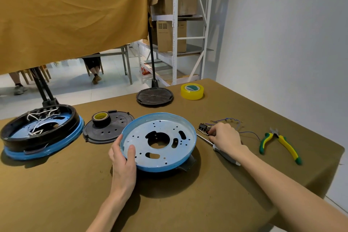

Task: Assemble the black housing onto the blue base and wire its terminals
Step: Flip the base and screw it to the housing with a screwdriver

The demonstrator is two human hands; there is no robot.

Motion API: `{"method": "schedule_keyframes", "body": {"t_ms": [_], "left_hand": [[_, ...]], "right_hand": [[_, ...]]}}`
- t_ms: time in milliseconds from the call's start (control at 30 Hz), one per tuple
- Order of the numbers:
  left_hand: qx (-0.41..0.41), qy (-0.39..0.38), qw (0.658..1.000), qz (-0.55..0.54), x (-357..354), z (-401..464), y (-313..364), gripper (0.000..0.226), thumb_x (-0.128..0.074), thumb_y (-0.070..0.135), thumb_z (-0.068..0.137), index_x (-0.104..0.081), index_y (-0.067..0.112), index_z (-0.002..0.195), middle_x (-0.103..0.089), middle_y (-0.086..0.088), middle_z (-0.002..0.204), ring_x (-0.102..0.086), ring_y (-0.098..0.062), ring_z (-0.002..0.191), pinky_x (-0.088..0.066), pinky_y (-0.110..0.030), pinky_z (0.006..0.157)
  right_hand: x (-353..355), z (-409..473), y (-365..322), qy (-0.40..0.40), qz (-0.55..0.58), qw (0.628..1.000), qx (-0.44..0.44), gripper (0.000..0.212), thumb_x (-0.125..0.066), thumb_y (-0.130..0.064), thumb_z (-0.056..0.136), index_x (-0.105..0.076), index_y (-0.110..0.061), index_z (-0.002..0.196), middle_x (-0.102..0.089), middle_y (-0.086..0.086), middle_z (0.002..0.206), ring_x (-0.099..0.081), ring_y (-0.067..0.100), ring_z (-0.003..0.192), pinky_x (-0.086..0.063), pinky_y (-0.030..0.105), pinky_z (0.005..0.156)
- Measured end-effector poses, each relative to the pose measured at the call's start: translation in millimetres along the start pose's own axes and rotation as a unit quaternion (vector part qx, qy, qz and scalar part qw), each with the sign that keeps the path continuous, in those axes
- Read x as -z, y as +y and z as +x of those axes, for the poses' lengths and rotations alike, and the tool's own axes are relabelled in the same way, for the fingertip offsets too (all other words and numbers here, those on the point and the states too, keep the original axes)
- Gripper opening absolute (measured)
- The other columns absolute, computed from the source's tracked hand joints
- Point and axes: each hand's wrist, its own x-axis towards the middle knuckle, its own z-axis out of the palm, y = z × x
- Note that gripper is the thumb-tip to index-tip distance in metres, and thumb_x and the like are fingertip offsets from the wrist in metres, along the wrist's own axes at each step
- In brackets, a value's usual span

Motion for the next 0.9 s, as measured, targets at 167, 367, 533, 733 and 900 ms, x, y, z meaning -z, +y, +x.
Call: {"method": "schedule_keyframes", "body": {"t_ms": [167, 367, 533, 733, 900], "left_hand": [[-0.115, 0.004, 0.984, 0.136, 13, -2, 10, 0.052, -0.047, 0.052, 0.098, -0.056, 0.026, 0.141, -0.028, 0.001, 0.163, -0.022, -0.02, 0.153, -0.022, -0.049, 0.123], [-0.269, -0.167, 0.908, 0.273, 33, 10, 13, 0.061, -0.044, 0.092, 0.078, -0.073, 0.045, 0.101, -0.062, 0.035, 0.116, -0.042, 0.006, 0.132, -0.005, -0.047, 0.127], [-0.307, -0.263, 0.821, 0.403, 34, 20, 28, 0.059, -0.064, 0.081, 0.075, -0.065, 0.048, 0.123, -0.052, 0.03, 0.124, -0.039, 0.005, 0.125, -0.016, -0.039, 0.126], [-0.304, -0.287, 0.783, 0.461, 23, 24, 35, 0.064, -0.068, 0.074, 0.079, -0.063, 0.039, 0.132, -0.049, 0.02, 0.12, -0.039, -0.007, 0.117, -0.024, -0.034, 0.114], [-0.326, -0.272, 0.775, 0.467, 18, 18, 36, 0.063, -0.058, 0.08, 0.081, -0.064, 0.039, 0.128, -0.061, 0.022, 0.121, -0.043, -0.008, 0.119, -0.018, -0.04, 0.119]], "right_hand": [[-2, -1, -2, 0.01, -0.03, 0.999, -0.007, 0.017, -0.066, -0.021, 0.098, -0.079, -0.021, 0.11, -0.075, 0.006, 0.109, -0.07, 0.029, 0.099, -0.058, 0.04, 0.079], [3, -3, -7, -0.029, -0.086, 0.996, 0.0, 0.011, -0.059, -0.016, 0.101, -0.067, -0.008, 0.103, -0.064, 0.012, 0.108, -0.064, 0.036, 0.093, -0.05, 0.039, 0.073], [13, -9, -18, -0.019, -0.082, 0.996, -0.013, 0.014, -0.057, -0.015, 0.102, -0.067, -0.006, 0.103, -0.064, 0.014, 0.11, -0.065, 0.034, 0.093, -0.056, 0.042, 0.078], [8, -45, -41, 0.095, 0.124, 0.987, 0.041, 0.017, -0.052, -0.026, 0.105, -0.065, -0.016, 0.111, -0.063, -0.001, 0.106, -0.062, 0.02, 0.091, -0.052, 0.039, 0.076], [2, -73, -49, 0.037, 0.303, 0.952, -0.022, 0.012, -0.048, -0.023, 0.108, -0.059, -0.017, 0.108, -0.062, -0.005, 0.09, -0.057, 0.008, 0.074, -0.044, 0.026, 0.063]]}}
